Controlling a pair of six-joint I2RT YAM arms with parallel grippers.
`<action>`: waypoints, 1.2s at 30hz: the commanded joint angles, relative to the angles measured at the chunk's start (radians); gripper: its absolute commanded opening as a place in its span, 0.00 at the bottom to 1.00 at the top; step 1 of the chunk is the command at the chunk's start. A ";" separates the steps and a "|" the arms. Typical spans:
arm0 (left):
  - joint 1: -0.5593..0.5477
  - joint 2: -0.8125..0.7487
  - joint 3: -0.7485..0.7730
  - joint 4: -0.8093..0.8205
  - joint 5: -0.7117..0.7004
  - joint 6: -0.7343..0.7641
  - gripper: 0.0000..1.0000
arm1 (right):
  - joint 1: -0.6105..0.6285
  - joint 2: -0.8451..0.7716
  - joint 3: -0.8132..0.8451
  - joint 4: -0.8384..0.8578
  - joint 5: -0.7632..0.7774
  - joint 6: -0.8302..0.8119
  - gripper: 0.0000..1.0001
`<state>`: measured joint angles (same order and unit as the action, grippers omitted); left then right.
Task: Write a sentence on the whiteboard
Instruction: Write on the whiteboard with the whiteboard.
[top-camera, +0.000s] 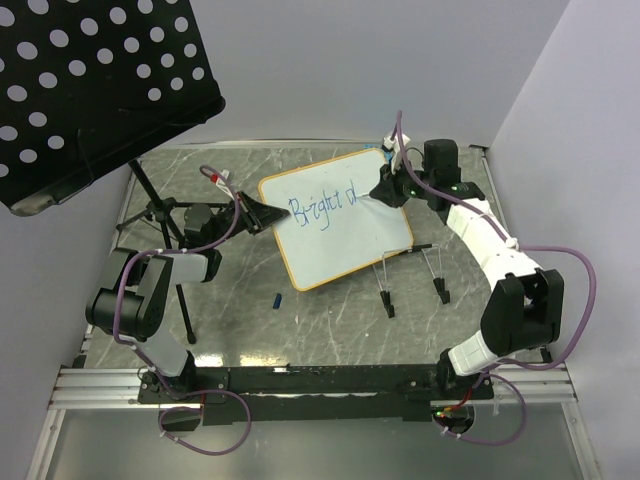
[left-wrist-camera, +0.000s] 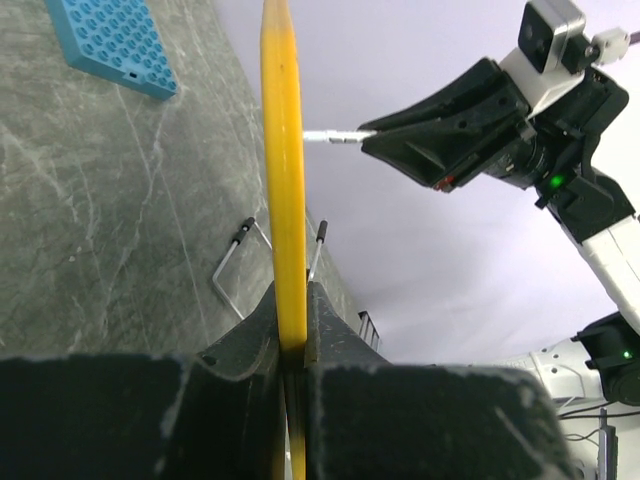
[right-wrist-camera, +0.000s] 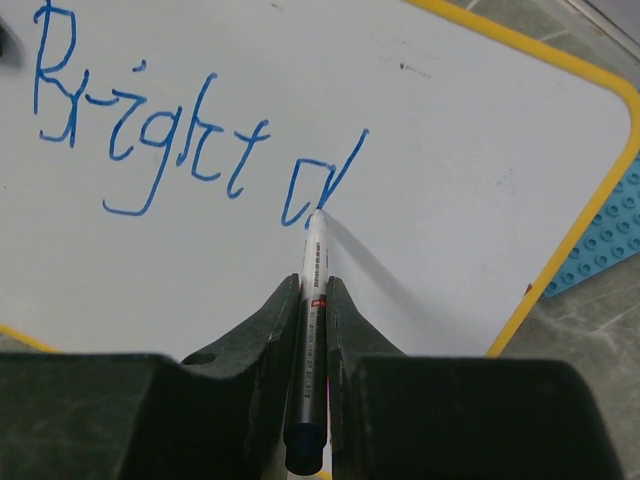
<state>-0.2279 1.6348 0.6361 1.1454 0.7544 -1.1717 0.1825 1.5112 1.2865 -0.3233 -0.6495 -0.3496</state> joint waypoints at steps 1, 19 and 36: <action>0.004 -0.056 0.039 0.313 0.000 -0.057 0.01 | -0.006 -0.060 -0.039 -0.007 -0.010 -0.022 0.00; 0.009 -0.056 0.031 0.315 0.010 -0.055 0.01 | -0.054 -0.103 0.017 0.029 -0.073 0.038 0.00; 0.010 -0.062 0.027 0.323 0.016 -0.060 0.01 | -0.071 -0.082 0.031 0.056 -0.070 0.047 0.00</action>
<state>-0.2218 1.6348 0.6361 1.1629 0.7643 -1.1736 0.1246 1.4681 1.2663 -0.3145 -0.7002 -0.3107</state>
